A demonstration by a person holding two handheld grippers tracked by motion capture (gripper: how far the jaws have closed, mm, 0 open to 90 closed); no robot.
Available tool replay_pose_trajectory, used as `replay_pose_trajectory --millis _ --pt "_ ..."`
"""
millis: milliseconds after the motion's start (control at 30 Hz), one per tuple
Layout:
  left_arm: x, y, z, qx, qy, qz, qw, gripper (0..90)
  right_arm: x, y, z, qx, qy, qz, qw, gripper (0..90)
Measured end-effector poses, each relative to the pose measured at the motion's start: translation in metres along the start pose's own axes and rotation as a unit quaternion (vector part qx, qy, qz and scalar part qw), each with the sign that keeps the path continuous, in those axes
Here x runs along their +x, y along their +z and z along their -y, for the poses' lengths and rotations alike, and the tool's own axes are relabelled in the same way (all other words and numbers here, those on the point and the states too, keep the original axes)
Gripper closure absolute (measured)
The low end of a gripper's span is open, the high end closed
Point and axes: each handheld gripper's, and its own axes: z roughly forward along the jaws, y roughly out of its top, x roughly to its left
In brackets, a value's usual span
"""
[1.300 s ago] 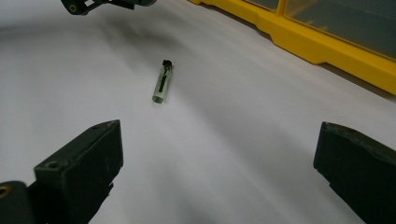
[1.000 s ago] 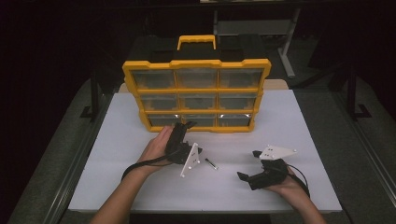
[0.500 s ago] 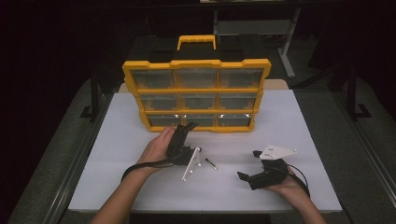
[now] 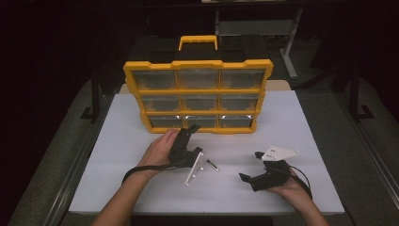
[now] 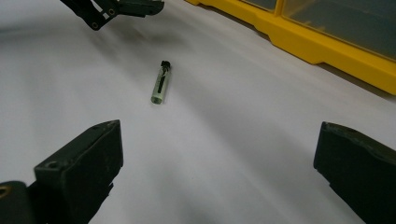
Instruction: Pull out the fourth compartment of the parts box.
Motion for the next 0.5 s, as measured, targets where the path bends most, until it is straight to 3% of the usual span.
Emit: replay_pose_trajectory --millis 200,500 --pt "-0.0029 0.0009 -0.0007 0.004 0.016 -0.008 0.9998 0.5 -0.0002 -0.0001 0.0000 -0.001 0.001 0.000 1.0000 0.9" --pt "-0.0023 0.0003 -0.0012 0.006 0.021 -0.019 0.9996 0.5 -0.0002 -0.0002 -0.0001 -0.001 0.001 0.001 1.0000 0.9"
